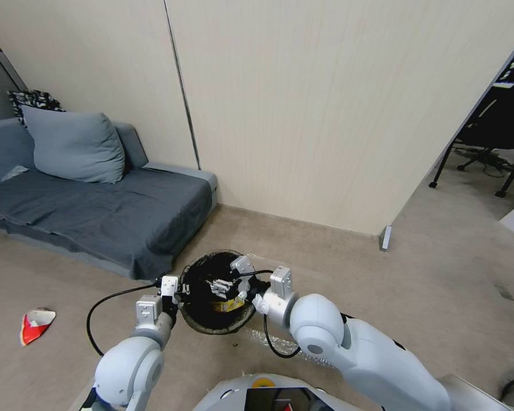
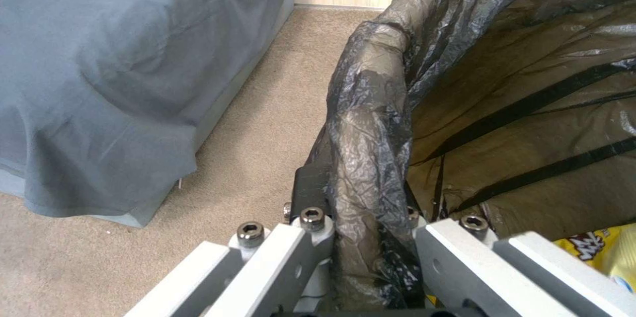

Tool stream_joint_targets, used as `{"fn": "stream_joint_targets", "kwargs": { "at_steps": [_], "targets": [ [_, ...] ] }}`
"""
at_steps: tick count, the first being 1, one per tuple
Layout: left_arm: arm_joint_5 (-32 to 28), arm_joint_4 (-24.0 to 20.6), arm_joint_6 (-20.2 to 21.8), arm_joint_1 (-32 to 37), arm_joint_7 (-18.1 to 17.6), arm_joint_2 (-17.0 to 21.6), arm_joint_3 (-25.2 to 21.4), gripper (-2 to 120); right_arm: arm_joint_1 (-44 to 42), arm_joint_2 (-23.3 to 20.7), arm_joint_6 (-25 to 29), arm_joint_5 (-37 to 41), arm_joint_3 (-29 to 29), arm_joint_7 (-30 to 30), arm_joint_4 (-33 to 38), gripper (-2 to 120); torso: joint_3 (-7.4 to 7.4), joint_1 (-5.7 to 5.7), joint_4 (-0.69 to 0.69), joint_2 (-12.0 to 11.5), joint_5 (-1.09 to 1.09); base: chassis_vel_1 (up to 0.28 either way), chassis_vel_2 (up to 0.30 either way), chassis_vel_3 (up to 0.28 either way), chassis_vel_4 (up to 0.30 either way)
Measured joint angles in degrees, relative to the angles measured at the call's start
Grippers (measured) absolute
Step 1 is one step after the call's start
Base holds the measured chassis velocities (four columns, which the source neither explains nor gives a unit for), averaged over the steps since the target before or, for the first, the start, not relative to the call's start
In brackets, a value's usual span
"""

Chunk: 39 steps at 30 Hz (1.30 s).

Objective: Pick up the trash bin, then pick up the garbage from the floor and place it into the trash bin.

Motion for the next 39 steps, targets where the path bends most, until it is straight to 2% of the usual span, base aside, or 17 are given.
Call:
{"fn": "stream_joint_targets", "kwargs": {
  "at_steps": [6, 17, 20, 22, 23, 27, 29, 30, 33, 39],
  "targets": [
    [0.06, 0.13, 0.0, -0.15, 0.28, -0.13, -0.02, 1, 6.1, 0.55, 0.62, 7.16, 5.88, 0.39, 2.24, 100, 0.0, 0.0, 0.01, 0.0, 0.0, 0.0, 0.0, 0.0, 0.0],
    [0.75, 0.58, 0.05, -0.23, 0.51, -0.22, -0.04, 1, 7.93, -2.62, 1.79, 8.46, 18.45, -2.72, 0.37, 100, 0.0, 0.0, 0.01, 0.0, 0.0, 0.0, 0.0, 0.0, 0.0],
    [0.73, 0.61, 0.09, -0.36, 0.51, -0.4, -0.04, 1, 5.02, -5.79, 1.18, 8.43, 26.31, -3.75, -1.35, 100, 0.0, 0.0, 0.0, 0.0, 0.01, 0.0, 0.0, 0.0, 0.0],
    [0.71, 0.61, 0.09, -0.38, 0.52, -0.41, -0.04, 1, 4.47, -6.22, 1.05, 8.42, 27.4, -3.96, -1.58, 100, 0.0, 0.0, 0.0, 0.0, 0.01, 0.0, 0.0, 0.0, 0.0],
    [0.71, 0.61, 0.1, -0.39, 0.53, -0.42, -0.05, 1, 2.93, -7.12, 0.68, 8.36, 29.94, -4.32, -2.24, 100, 0.0, 0.0, -0.01, 0.0, 0.01, 0.0, 0.0, 0.0, 0.0],
    [0.7, 0.62, 0.1, -0.39, 0.54, -0.42, -0.05, 1, 2.51, -7.35, 0.59, 8.36, 30.52, -4.39, -2.4, 100, 0.0, 0.0, -0.01, 0.0, 0.02, 0.0, 0.0, 0.0, 0.0],
    [0.66, 0.62, 0.11, -0.38, 0.64, -0.34, -0.19, 1, -1.74, -9.11, 0.3, 8.16, 34.34, -4.88, -3.75, 100, 0.0, 0.0, -0.01, 0.0, 0.01, 0.0, 0.0, 0.0, 0.0],
    [0.66, 0.62, 0.11, -0.38, 0.64, -0.34, -0.19, 1, -1.74, -9.11, 0.3, 8.16, 34.34, -4.88, -3.75, 100, 0.0, 0.0, -0.01, 0.0, 0.01, 0.0, 0.0, 0.0, 0.0],
    [0.52, 0.62, 0.11, -0.36, 0.79, 0.01, -0.41, 1, -9.12, -11.73, 0.26, 6.56, 37.67, -6.56, -6.68, 100, 0.0, 0.0, -0.02, 0.0, 0.01, 0.0, 0.0, 0.0, 0.0],
    [0.44, 0.49, 0.11, -0.33, 0.86, 0.03, -0.41, 1, -13.14, -11.24, -0.06, 6.38, 37.62, -4.89, -10.57, 100, -0.01, 0.0, 0.01, 0.0, 0.0, 0.0, 0.0, 0.0, 0.0]
  ]
}}
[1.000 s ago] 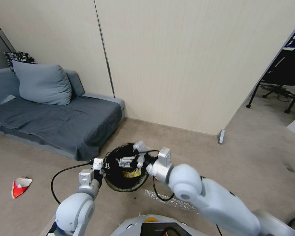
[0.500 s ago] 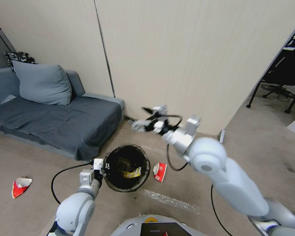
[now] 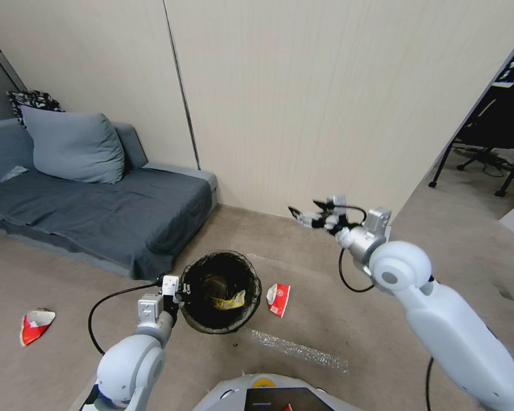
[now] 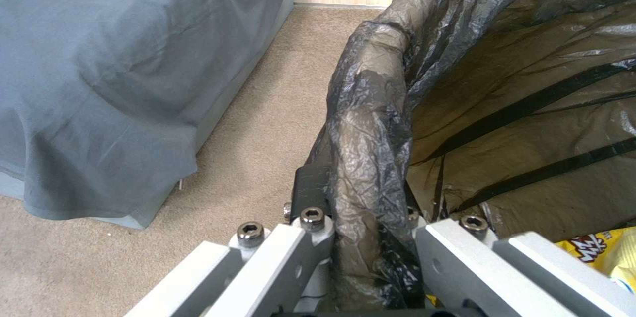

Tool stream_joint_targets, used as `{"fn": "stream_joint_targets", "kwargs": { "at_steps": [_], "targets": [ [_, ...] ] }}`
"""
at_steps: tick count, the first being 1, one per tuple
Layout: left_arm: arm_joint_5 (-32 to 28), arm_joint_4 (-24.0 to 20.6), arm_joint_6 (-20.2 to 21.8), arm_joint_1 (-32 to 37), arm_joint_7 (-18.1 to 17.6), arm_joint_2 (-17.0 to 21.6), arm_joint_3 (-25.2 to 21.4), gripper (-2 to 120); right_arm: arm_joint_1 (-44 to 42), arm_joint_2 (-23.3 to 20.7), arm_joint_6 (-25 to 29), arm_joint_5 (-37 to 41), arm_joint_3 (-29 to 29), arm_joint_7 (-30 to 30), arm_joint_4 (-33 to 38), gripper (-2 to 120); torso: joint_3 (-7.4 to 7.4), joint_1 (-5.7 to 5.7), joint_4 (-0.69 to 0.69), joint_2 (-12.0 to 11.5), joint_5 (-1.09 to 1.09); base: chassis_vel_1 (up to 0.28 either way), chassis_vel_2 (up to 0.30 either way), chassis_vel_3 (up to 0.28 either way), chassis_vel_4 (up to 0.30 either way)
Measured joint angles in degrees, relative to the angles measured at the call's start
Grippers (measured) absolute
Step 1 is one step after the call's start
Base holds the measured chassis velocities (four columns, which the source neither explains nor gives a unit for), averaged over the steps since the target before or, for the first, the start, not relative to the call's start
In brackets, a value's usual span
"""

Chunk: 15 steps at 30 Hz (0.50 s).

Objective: Pick up the trash bin, then pick up the garbage from the floor and place it into the trash bin.

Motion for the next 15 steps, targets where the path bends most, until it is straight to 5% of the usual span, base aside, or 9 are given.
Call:
{"fn": "stream_joint_targets", "kwargs": {
  "at_steps": [15],
  "targets": [
    [-0.77, -0.79, -0.11, 0.7, 0.14, 1.78, -0.81, 1, -4.93, 10.93, -2.88, 14.71, -8.7, 17.93, -13.43, 100, 0.0, 0.0, 0.0, 0.0, 0.0, 0.0, 0.0, 0.0, 0.0]
  ]
}}
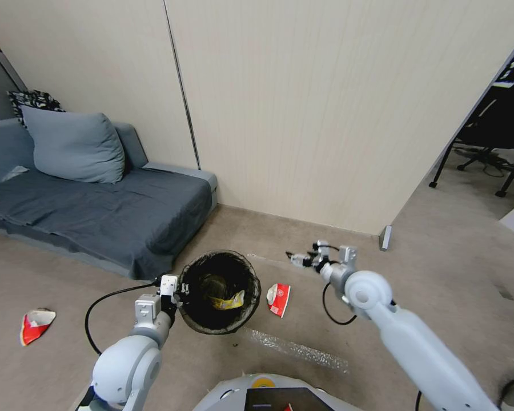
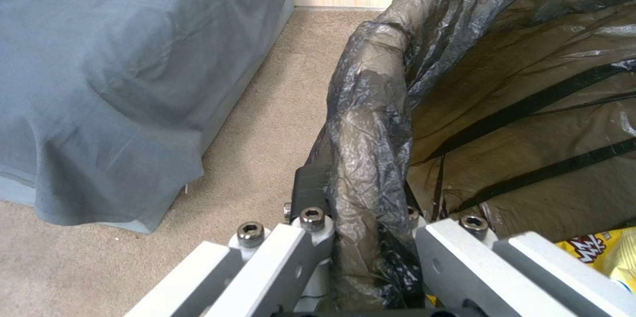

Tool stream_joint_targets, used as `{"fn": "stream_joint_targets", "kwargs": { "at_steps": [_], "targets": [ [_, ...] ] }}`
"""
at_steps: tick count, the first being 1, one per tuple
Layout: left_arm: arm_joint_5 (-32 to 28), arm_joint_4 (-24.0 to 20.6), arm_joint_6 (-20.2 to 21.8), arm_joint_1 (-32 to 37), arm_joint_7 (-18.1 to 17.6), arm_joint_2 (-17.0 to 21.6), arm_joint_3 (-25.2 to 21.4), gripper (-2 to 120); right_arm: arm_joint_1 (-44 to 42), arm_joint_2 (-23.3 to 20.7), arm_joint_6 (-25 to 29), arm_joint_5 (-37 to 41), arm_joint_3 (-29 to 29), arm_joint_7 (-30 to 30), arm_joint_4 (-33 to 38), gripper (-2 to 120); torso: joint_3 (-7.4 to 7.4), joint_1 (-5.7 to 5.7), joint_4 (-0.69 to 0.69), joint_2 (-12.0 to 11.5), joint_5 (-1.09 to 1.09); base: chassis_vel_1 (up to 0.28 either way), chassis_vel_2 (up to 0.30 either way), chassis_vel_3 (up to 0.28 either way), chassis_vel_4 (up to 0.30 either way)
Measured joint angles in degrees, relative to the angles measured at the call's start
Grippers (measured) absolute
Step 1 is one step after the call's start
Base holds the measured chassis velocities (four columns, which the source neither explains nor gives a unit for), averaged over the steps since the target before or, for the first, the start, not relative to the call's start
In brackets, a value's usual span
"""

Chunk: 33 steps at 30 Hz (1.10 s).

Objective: Pick up the trash bin, then pick up the garbage from the floor and place it into the trash bin.

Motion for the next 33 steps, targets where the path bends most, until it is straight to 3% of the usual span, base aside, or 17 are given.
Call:
{"fn": "stream_joint_targets", "kwargs": {
  "at_steps": [16, 22, 33],
  "targets": [
    [-0.16, -0.36, 0.0, 0.75, 0.1, 0.61, -0.47, 1, 2.2, 12.24, 0.06, 8.57, -4.94, 8.58, -7.11, 100, 0.0, 0.0, 0.0, 0.0, 0.0, 0.0, 0.0, 0.0, 0.0],
    [-0.1, -0.55, 0.0, 0.82, 0.12, 0.61, -0.48, 1, 3.29, 15.45, 0.86, 4.42, -6.29, 8.45, -12.38, 100, 0.0, 0.0, -0.01, 0.0, -0.01, 0.0, 0.0, 0.0, 0.0],
    [0.2, -0.58, -0.01, 0.79, 0.25, 0.18, -0.03, 1, 3.4, 15.6, 1.77, -2.66, -6.53, 6.23, -15.84, 100, 0.0, 0.0, -0.01, 0.0, 0.0, 0.0, 0.0, 0.0, 0.0]
  ]
}}
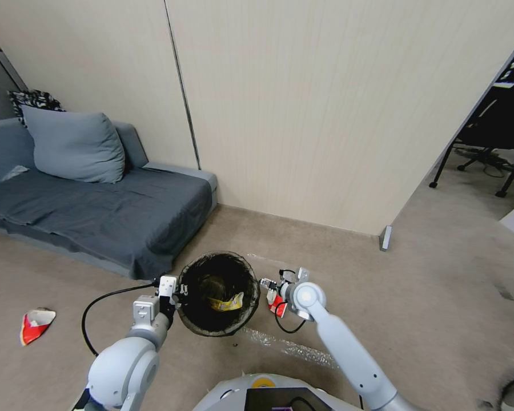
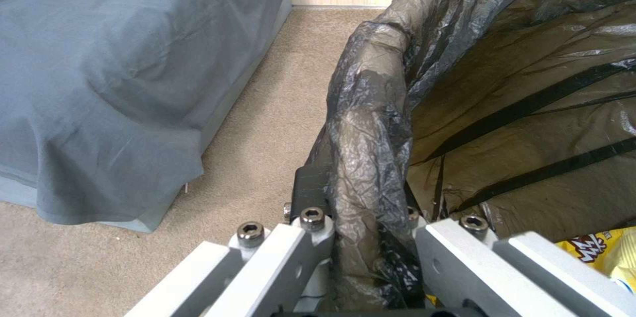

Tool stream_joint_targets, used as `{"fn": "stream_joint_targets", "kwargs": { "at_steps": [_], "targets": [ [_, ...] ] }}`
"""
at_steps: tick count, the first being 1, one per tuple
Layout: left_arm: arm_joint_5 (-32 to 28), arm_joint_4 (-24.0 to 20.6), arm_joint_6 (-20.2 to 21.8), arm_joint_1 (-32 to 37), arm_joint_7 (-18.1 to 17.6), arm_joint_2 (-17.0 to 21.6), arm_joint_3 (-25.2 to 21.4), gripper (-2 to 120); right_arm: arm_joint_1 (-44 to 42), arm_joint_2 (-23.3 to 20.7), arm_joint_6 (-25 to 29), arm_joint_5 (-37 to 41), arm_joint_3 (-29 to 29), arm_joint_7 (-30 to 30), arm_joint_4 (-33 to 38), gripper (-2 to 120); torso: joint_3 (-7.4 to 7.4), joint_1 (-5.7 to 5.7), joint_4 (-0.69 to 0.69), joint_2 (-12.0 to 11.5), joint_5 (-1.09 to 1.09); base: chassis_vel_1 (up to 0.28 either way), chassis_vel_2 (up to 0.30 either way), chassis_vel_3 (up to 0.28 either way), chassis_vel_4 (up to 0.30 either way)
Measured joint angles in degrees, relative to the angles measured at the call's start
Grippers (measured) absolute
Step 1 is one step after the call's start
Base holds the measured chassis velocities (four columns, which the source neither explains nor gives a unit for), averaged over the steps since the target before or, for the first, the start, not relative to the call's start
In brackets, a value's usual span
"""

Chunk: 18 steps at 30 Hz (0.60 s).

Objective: Pick up the trash bin, then pick up the garbage from the floor and place it into the trash bin.

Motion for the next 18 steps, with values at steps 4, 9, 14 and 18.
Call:
{"fn": "stream_joint_targets", "kwargs": {
  "at_steps": [4, 9, 14, 18],
  "targets": [
    [0.26, -0.18, -0.01, 0.24, 0.13, -0.05, 0.05, 1, 0.01, -0.15, 0.5, -3.67, 0.05, -1.69, -0.73, 100, 0.0, 0.0, 0.0, 0.0, 0.0, 0.0, 0.0, 0.0, 0.0],
    [0.53, -0.56, -0.03, 0.52, 0.32, -0.22, 0.2, 1, 0.0, 0.22, 0.69, -4.69, -0.13, -2.33, -1.69, 100, 0.0, 0.0, 0.0, 0.0, 0.0, 0.0, 0.0, 0.0, 0.0],
    [1.15, -0.57, -0.11, 0.58, 0.44, -0.62, 0.59, 1, 0.22, 1.16, 0.97, -6.53, -0.44, -3.21, -3.71, 100, 0.0, 0.0, 0.0, 0.0, 0.0, 0.0, 0.0, 0.0, 0.0],
    [1.51, -0.64, -0.18, 0.78, 0.48, -0.93, 0.95, 1, 0.49, 1.85, 1.46, -9.0, -0.68, -4.53, -6.33, 100, 0.0, 0.0, 0.0, 0.0, 0.0, 0.0, 0.0, 0.0, 0.0]
  ]
}}
